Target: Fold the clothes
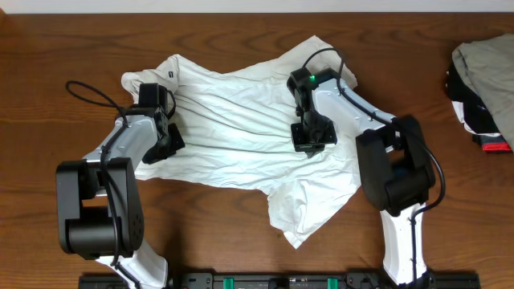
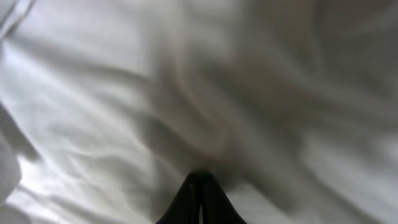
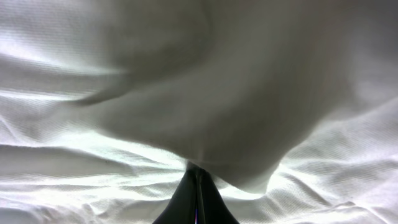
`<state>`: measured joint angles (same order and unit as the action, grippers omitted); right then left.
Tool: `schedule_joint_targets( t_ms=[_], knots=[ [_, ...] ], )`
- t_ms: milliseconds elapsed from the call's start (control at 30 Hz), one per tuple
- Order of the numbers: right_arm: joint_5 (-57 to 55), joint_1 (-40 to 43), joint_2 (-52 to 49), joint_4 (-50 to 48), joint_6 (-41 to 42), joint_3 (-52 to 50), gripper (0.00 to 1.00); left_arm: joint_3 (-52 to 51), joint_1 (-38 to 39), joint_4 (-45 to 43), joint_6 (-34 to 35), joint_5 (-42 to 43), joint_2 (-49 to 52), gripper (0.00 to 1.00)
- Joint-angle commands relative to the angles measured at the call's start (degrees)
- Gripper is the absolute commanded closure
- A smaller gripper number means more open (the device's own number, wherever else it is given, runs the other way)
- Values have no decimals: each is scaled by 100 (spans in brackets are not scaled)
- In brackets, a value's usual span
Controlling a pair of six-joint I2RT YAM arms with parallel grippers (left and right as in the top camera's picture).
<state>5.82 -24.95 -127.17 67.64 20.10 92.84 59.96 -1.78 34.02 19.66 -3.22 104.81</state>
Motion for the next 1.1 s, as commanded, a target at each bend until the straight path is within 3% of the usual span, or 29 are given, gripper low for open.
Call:
schedule_joint_targets(
  t_ms=[0,200,633,1067],
  knots=[
    [-39,201,-44,-197,118,-378,99,-61,-31,337,105,-37,219,94],
    [109,767,-44,-669,175,-743,98,-61,-31,682,205,63,219,94],
    [83,2111,-44,-496,33,-754,99,-61,-31,1252,205,133,219,94],
    [-483,2404,-42,13,-232,-745,99,-61,-17,1823,205,542,155,94]
  ],
)
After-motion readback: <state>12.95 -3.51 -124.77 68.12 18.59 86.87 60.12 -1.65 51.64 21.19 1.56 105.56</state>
